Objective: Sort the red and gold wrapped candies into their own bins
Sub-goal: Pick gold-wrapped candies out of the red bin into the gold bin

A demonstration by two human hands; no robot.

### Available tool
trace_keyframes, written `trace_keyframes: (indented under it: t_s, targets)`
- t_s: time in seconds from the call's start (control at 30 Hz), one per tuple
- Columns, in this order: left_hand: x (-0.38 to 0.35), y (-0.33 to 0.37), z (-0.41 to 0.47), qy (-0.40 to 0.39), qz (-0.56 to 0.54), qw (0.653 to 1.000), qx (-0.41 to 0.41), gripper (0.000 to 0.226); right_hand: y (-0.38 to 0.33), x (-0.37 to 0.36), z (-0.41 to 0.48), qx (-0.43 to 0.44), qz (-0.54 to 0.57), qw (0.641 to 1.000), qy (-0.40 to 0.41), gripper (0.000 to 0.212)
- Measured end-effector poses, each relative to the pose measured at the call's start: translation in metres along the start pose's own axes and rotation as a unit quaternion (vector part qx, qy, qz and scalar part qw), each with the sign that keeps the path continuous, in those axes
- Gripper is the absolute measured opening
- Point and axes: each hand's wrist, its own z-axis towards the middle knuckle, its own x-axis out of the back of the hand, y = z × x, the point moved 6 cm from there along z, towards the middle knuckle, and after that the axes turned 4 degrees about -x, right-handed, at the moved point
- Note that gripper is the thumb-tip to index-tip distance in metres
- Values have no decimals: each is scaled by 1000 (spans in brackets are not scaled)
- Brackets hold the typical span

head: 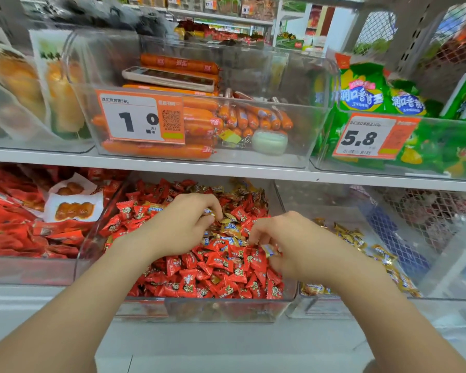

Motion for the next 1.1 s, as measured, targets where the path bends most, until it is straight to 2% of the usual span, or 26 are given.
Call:
trace_keyframes:
  t_s: [0.13, 0.2, 0.27, 0.3, 0.4, 0.47, 0.5, 0.57, 0.6, 0.73, 0.8, 0.9, 0.97, 1.1]
  targets:
    - [11, -6, -2, 39, -9, 999, 22, 22, -3, 25, -2, -5, 81, 989, 125, 26]
    - [14, -8, -1, 48, 8, 999, 17, 16, -7, 30, 5, -7, 147, 974, 171, 20]
    - [13, -13, -1, 47, 44, 998, 17, 24, -13, 26, 19, -6, 185, 966, 181, 24]
    - [13, -16, -1, 39, 59, 997, 22, 30, -16, 21, 28, -5, 183, 968, 170, 30]
    - [13, -24, 2, 28, 82, 996, 33, 24, -25, 7, 54, 11, 136, 983, 121, 57]
    - [10, -26, 4, 4, 95, 995, 27, 51, -26, 0, 68, 6, 121, 989, 84, 55]
    - [9, -25, 5, -4, 94, 995, 23, 54, -25, -3, 75, -5, 124, 990, 66, 50]
    - [5, -25, 8, -11, 88, 996, 8, 37, -22, -11, 83, -23, 144, 989, 26, 46]
    - [2, -25, 9, -16, 88, 996, 5, 29, -23, -14, 85, -23, 147, 989, 1, 51]
    - [-8, -38, 13, -77, 137, 987, 24, 28, -19, -28, 94, -15, 101, 989, -103, 86]
    - [-11, -43, 15, -97, 159, 982, 28, 40, -14, -34, 98, -10, 83, 986, -143, 94]
    - [-13, -44, 17, -132, 191, 971, 49, 56, -4, -42, 106, -10, 53, 986, -156, 106]
    - [-16, -45, 18, -159, 200, 965, 55, 56, -2, -46, 111, -10, 34, 987, -155, 107]
    - [-23, -56, 22, -195, 175, 963, 59, 44, -10, -48, 114, -1, 21, 990, -139, 89]
